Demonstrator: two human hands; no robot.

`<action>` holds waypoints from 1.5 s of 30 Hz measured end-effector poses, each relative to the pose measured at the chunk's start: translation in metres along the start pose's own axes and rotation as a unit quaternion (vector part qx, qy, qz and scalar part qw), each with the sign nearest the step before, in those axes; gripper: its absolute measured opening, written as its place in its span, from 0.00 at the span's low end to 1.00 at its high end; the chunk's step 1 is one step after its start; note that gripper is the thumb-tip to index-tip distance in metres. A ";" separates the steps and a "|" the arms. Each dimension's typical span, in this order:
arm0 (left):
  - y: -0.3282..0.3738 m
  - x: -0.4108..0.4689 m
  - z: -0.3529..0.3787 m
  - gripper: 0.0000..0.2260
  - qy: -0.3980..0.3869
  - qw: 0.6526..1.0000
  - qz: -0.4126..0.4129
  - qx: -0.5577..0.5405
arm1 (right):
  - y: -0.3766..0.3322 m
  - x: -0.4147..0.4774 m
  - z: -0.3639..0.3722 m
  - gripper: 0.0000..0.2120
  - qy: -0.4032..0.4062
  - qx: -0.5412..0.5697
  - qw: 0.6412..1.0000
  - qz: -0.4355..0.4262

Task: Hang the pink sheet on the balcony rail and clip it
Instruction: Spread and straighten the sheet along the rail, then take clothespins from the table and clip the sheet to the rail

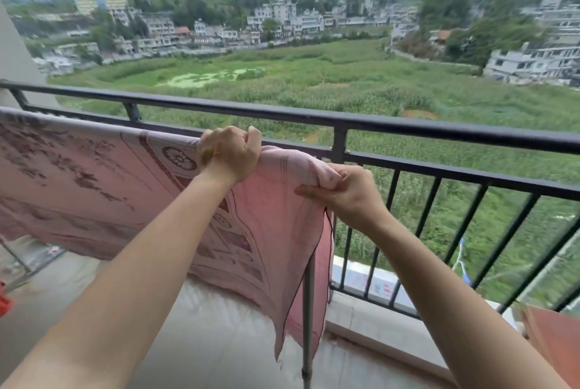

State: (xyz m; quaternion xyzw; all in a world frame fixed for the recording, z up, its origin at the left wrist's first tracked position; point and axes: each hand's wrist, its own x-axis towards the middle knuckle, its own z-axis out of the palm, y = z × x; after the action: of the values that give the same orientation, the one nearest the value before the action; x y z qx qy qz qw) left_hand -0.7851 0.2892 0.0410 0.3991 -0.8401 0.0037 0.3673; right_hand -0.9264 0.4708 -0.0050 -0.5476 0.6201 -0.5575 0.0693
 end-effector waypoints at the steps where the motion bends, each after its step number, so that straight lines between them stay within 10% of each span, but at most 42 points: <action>1: -0.001 0.000 0.002 0.29 0.003 1.000 0.000 0.003 | 0.000 -0.001 -0.001 0.09 0.002 0.000 1.000 -0.008; 10: 0.009 -0.018 0.014 0.22 0.126 0.991 0.006 -0.053 | 0.024 -0.043 -0.015 0.05 0.074 -0.011 0.996 0.044; 19: 0.139 -0.089 0.054 0.15 0.183 0.919 0.299 -0.182 | 0.110 -0.155 -0.093 0.08 0.205 -0.245 0.911 0.262; 31: 0.396 -0.324 0.190 0.27 -0.273 0.827 0.458 -0.175 | 0.125 -0.478 -0.280 0.25 0.214 -0.389 0.690 0.572; 38: 0.505 -0.485 0.226 0.28 -0.394 0.747 0.527 -0.095 | 0.110 -0.658 -0.337 0.29 0.283 -0.323 0.581 0.691; 45: 0.535 -0.605 0.247 0.28 -0.490 0.675 0.548 -0.071 | 0.132 -0.750 -0.351 0.28 0.230 -0.318 0.558 0.731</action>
State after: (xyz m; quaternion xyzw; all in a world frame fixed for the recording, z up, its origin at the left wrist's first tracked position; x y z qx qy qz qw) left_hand -1.0475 0.9837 -0.3610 -0.2154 -0.9655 -0.0510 -0.1373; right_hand -0.9570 1.2246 -0.3704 0.2543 0.9397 -0.1888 0.1291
